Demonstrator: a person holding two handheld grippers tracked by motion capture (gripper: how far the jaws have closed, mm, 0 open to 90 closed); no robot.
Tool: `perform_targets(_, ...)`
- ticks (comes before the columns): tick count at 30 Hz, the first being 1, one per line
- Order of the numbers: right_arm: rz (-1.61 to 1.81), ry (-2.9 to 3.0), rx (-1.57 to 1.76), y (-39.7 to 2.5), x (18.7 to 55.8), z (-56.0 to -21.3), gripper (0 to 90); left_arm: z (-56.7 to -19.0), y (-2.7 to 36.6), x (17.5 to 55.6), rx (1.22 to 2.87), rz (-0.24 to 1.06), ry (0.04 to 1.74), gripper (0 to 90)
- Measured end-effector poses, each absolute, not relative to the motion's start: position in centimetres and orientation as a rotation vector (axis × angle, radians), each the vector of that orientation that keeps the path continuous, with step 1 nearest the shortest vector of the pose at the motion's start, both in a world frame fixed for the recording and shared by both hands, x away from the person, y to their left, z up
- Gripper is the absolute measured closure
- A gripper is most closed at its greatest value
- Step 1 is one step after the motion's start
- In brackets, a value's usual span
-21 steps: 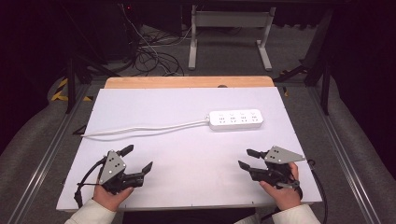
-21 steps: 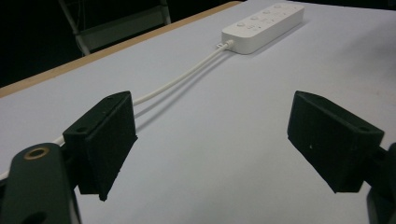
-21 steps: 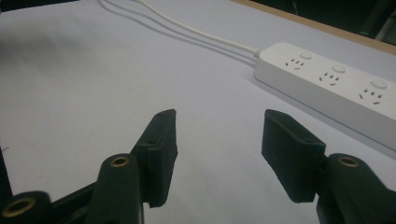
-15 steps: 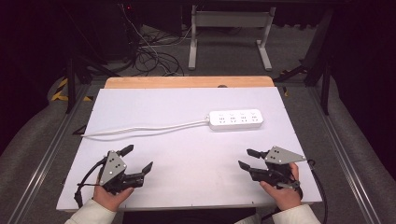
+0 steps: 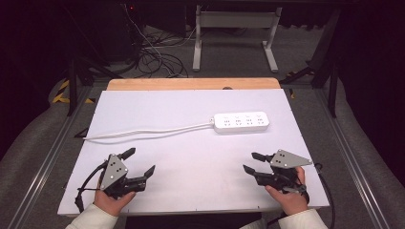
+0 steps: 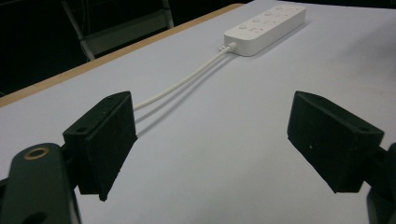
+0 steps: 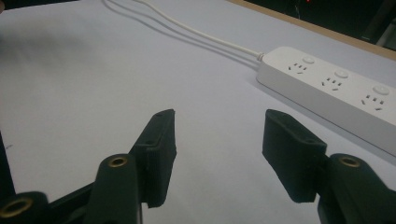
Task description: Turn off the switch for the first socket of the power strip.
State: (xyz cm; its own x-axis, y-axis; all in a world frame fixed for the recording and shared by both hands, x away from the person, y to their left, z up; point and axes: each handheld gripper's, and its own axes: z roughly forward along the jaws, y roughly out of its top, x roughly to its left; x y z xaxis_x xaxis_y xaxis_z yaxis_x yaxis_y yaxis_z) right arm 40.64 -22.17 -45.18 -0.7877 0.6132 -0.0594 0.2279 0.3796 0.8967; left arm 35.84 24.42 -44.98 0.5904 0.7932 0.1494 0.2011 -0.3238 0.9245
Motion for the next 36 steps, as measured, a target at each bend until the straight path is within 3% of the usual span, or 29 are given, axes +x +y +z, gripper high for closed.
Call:
perform_targets(19, 1.323, 2.312, 0.741, -21.2, 42.1, -42.6, 57.9, -44.9, 24.3, 35.7, 1.837, 0.779, 0.799, 15.8)
perform_targets(33, 1.316, 2.324, 0.721, -20.3, 43.3, -41.0, 58.7, -44.9, 24.4, 35.6, 1.837, 0.785, 0.795, 15.8)
perform_targets(36, 1.314, 2.340, 0.715, -20.2, 43.5, -40.7, 63.9, -44.9, 24.3, 35.7, 1.838, 0.785, 0.795, 15.8)
